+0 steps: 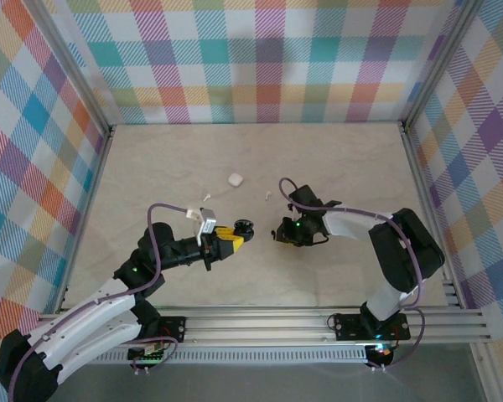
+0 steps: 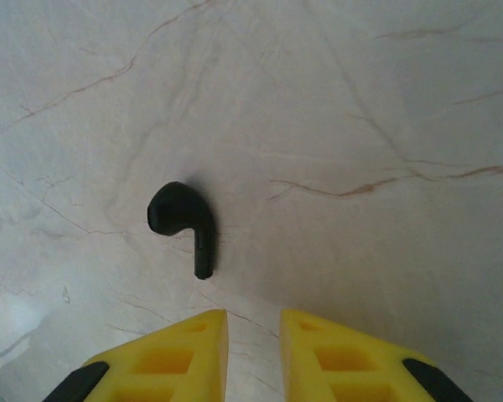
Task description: Insert the wireless bluetooth earbuds into the charging case
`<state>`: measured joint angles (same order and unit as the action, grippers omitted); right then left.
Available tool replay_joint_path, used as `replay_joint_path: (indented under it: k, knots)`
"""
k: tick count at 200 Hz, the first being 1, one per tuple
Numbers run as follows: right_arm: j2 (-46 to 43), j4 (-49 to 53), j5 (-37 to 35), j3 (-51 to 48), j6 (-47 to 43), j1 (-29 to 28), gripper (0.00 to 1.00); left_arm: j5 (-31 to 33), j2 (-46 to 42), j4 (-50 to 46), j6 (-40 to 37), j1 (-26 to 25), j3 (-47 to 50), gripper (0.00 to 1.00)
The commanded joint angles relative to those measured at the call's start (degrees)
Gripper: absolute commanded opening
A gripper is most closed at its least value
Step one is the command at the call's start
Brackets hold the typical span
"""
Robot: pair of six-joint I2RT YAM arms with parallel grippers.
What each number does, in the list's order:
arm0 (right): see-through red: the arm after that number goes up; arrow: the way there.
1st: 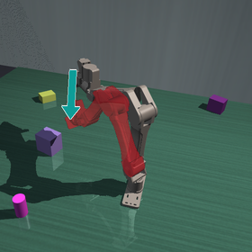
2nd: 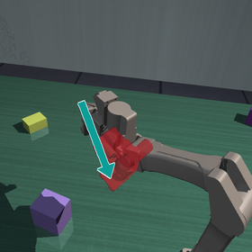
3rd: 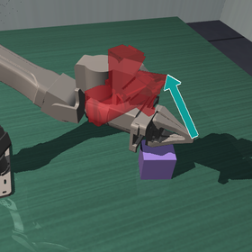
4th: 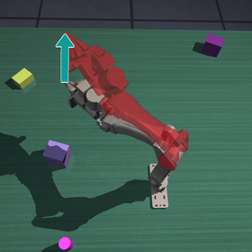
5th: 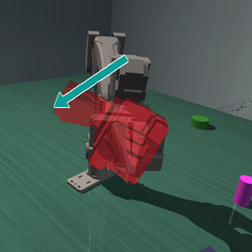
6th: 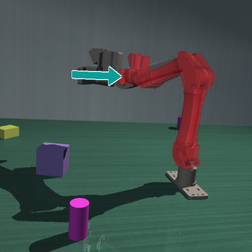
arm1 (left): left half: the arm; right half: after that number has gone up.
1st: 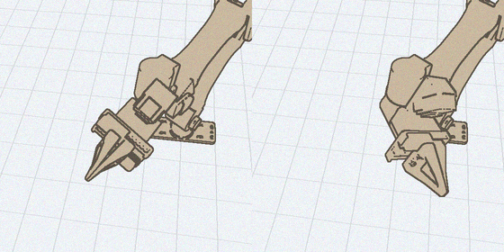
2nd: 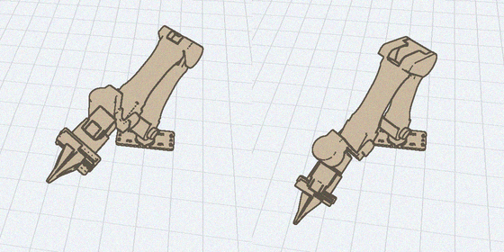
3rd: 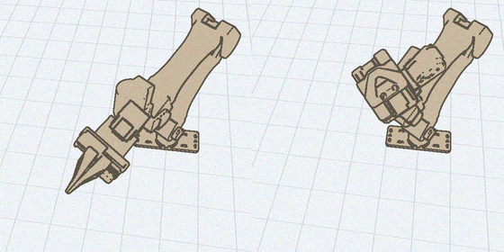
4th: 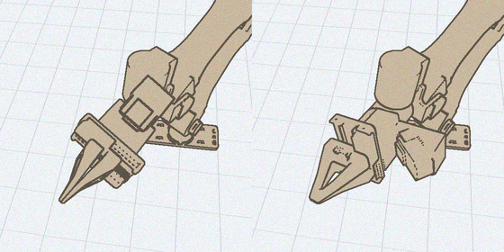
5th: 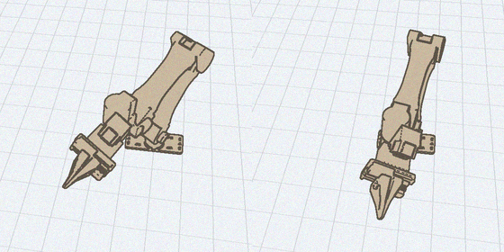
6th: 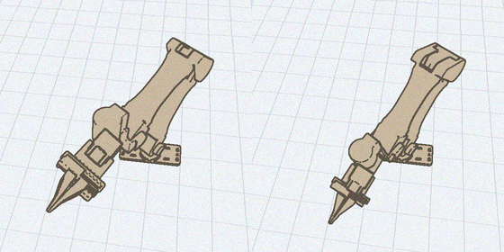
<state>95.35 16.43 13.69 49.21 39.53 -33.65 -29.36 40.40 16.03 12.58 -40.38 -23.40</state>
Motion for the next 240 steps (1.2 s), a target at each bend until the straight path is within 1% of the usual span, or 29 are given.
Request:
replay_joint_path:
  k: [1, 41, 76, 103, 119, 129, 172, 207, 240]
  knots:
    - [1.38, -1.60, -2.07, 1.75, 1.85, -1.12, 0.21, 2.23, -2.09, 0.08, -0.27, -1.08, 0.33, 0.00]
    - [2.51, 4.49, -5.62, 6.40, 2.13, -2.19, 0.17, 4.90, -4.41, 3.21, 0.34, -1.37, 2.87, 0.00]
    - [3.05, 8.23, -10.25, 9.86, 0.94, -2.51, 0.15, 5.09, -2.52, 5.15, 0.29, -1.44, 2.57, 0.00]
    - [4.74, 9.54, -9.77, 11.95, 1.05, -2.56, 0.13, 6.77, -0.59, 8.64, 2.22, -1.80, 2.30, 0.00]
    - [5.66, 9.16, -9.21, 12.05, 1.08, -2.73, 0.08, 6.78, 0.63, 10.04, 1.70, -2.15, 2.15, 0.00]
    - [6.07, 9.13, -9.38, 12.05, 0.99, -2.92, 0.06, 6.65, 1.52, 10.04, 0.78, -2.24, 2.00, 0.00]
    - [6.56, 8.27, -8.97, 12.02, 1.36, -4.02, 0.06, 5.85, 1.55, 6.48, -0.95, -2.25, 0.89, 0.00]
    - [5.48, 8.36, -8.60, 12.99, -0.54, -4.61, 0.06, 7.07, 1.08, 5.39, -1.47, -2.25, 1.07, 0.00]
    - [2.09, 6.02, -9.04, 10.48, -0.68, -4.58, 0.13, 8.60, 1.31, 6.99, -0.98, -2.33, 1.95, 0.00]
